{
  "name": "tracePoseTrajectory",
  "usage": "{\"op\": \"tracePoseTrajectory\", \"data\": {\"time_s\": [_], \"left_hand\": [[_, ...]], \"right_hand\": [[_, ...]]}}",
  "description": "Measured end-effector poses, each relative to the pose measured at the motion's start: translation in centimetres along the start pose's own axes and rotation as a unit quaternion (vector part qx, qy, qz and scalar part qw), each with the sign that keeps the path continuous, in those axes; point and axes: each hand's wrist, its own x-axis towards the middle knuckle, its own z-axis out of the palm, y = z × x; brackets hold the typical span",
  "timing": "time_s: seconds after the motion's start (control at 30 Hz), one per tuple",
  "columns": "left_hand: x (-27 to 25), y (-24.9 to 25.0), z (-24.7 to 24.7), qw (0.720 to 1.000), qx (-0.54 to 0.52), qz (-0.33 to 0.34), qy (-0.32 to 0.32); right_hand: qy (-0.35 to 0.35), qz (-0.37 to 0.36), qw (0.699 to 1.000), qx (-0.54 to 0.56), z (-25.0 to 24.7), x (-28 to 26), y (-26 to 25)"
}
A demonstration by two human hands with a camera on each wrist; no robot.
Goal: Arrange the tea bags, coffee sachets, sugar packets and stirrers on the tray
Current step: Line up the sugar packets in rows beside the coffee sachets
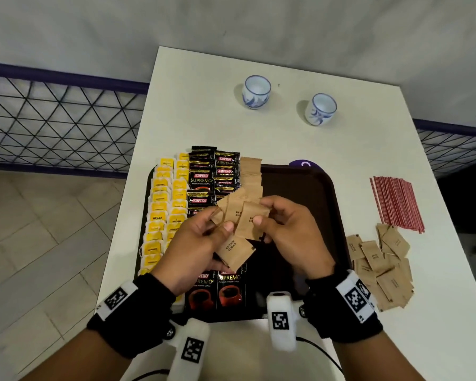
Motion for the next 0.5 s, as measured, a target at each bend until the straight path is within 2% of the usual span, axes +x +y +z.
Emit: {"op": "tracePoseTrajectory", "data": {"time_s": [0.13, 0.3, 0.37, 0.5], "left_hand": [[-0.2, -0.1, -0.5, 1.0, 0.008, 0.0, 0.028], [-0.7, 0.2, -2.0, 0.998, -0.001, -0.007, 0.066], [-1.1, 0.3, -2.8, 0.997, -0.005, -0.005, 0.082], [-1.8, 0.2, -4.0, 0.995, -0.019, -0.002, 0.099]], "right_hand": [[-0.012, 0.007, 0.999, 0.043, -0.1, 0.4, 0.3], [0.049, 0.033, 0.99, 0.13, -2.2, 1.7, 0.3], [0.058, 0.054, 0.989, 0.124, -3.4, 2.4, 0.7], [0.039, 0.115, 0.992, 0.031, -4.3, 4.3, 2.2]]}}
